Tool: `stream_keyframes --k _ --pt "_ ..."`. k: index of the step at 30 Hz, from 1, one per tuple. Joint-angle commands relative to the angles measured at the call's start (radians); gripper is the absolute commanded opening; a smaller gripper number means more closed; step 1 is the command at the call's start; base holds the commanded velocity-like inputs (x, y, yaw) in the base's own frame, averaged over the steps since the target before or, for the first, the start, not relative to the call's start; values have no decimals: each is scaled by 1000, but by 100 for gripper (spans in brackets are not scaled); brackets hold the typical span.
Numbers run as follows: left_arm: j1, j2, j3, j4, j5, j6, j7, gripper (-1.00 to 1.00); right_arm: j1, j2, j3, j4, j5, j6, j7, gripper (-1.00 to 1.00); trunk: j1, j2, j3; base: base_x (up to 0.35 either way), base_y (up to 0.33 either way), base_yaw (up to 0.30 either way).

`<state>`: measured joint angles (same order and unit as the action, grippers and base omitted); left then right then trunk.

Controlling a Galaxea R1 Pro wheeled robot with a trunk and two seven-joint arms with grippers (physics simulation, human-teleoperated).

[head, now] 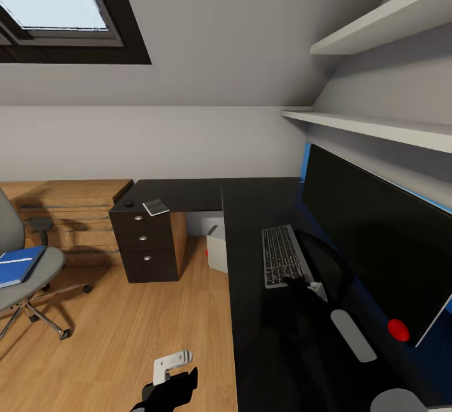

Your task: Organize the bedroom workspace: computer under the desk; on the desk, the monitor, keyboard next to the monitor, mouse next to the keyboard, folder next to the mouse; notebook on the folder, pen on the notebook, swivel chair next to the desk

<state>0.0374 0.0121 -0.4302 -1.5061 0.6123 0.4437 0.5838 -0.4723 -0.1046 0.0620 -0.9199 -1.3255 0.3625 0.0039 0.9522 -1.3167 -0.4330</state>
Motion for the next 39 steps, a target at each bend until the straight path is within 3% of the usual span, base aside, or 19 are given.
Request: stream_keyframes --k 1,4,7,9,27,28,39 --pt "0 1 -2 -2 8 1 8 100 0 -1 1 46 6 8 -27 -100 0 0 -1 0 0 0" --pt "-1 0 -2 -2 9 1 8 100 0 -1 -1 46 -18 36 -22 -100 0 0 -1 0 0 0" --pt "-1 0 -2 -2 9 1 8 100 0 -2 1 46 -79 58 -19 -100 0 0 -1 0 0 0" --pt "-1 0 -2 -1 10 1 7 100 0 -3 2 45 -96 62 -19 -100 0 0 -1 0 0 0" --pt "-1 -1 -4 0 11 1 7 100 0 -3 4 44 -103 64 -19 -100 0 0 -1 0 0 0" --pt "-1 -1 -4 0 11 1 7 100 0 -3 4 44 -103 64 -19 100 0 0 -1 0 0 0" --pt "-1 -1 -4 0 11 1 7 100 0 -3 4 44 -101 63 -19 100 0 0 -1 0 0 0"
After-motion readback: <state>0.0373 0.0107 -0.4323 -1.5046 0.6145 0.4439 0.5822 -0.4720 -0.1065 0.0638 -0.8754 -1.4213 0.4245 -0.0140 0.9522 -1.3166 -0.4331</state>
